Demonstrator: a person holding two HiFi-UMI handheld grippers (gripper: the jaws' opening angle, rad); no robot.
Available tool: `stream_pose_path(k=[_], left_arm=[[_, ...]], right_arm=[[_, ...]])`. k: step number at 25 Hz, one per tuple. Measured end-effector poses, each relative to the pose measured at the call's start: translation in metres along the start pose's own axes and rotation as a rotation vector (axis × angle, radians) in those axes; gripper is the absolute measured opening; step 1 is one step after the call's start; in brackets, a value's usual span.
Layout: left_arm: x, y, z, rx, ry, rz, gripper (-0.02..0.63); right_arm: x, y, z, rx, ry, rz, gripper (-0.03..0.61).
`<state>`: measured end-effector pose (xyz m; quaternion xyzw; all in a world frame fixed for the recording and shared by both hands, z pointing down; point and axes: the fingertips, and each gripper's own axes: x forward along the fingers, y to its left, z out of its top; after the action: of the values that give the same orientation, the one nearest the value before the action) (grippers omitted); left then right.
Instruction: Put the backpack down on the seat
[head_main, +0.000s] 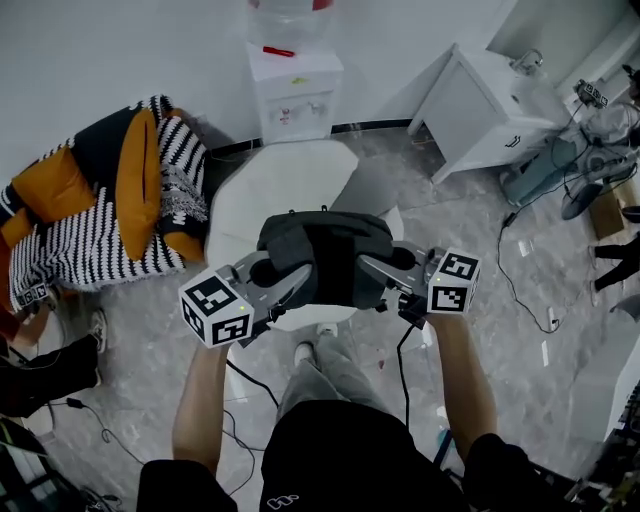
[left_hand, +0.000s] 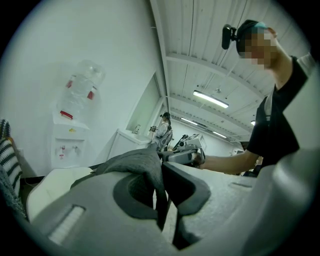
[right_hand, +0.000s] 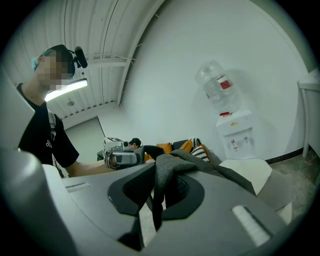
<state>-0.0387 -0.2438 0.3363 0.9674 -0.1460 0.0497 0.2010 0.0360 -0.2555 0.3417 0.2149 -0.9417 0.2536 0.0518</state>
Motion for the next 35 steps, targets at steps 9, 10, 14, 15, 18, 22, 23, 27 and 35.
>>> stream_pose_path(k=[9, 10, 14, 15, 18, 22, 23, 27, 35], left_arm=[[0.023, 0.060, -0.023, -0.091, 0.013, 0.022, 0.032], [0.026, 0.066, -0.029, -0.101, 0.017, 0.032, 0.032], [0.039, 0.087, -0.054, -0.138, 0.062, 0.059, 0.032], [0.043, 0.095, -0.057, -0.140, 0.065, 0.065, 0.032], [0.055, 0.121, -0.069, -0.151, 0.048, 0.089, 0.032], [0.069, 0.155, -0.090, -0.178, 0.021, 0.120, 0.029], [0.073, 0.162, -0.095, -0.180, 0.013, 0.123, 0.029], [0.088, 0.179, -0.117, -0.180, -0.007, 0.121, 0.029], [0.109, 0.217, -0.154, -0.222, -0.057, 0.173, 0.029]], right_arm=[[0.028, -0.064, -0.016, 0.036, -0.006, 0.017, 0.040], [0.030, -0.071, -0.021, 0.042, -0.002, 0.022, 0.040], [0.037, -0.096, -0.045, 0.056, -0.003, 0.034, 0.040], [0.039, -0.105, -0.049, 0.054, -0.009, 0.033, 0.040], [0.050, -0.132, -0.061, 0.051, -0.014, 0.036, 0.040], [0.065, -0.168, -0.080, 0.055, 0.002, 0.050, 0.040], [0.068, -0.175, -0.085, 0.054, 0.002, 0.050, 0.040], [0.070, -0.202, -0.103, 0.054, 0.002, 0.050, 0.040], [0.080, -0.247, -0.137, 0.037, 0.053, 0.097, 0.040]])
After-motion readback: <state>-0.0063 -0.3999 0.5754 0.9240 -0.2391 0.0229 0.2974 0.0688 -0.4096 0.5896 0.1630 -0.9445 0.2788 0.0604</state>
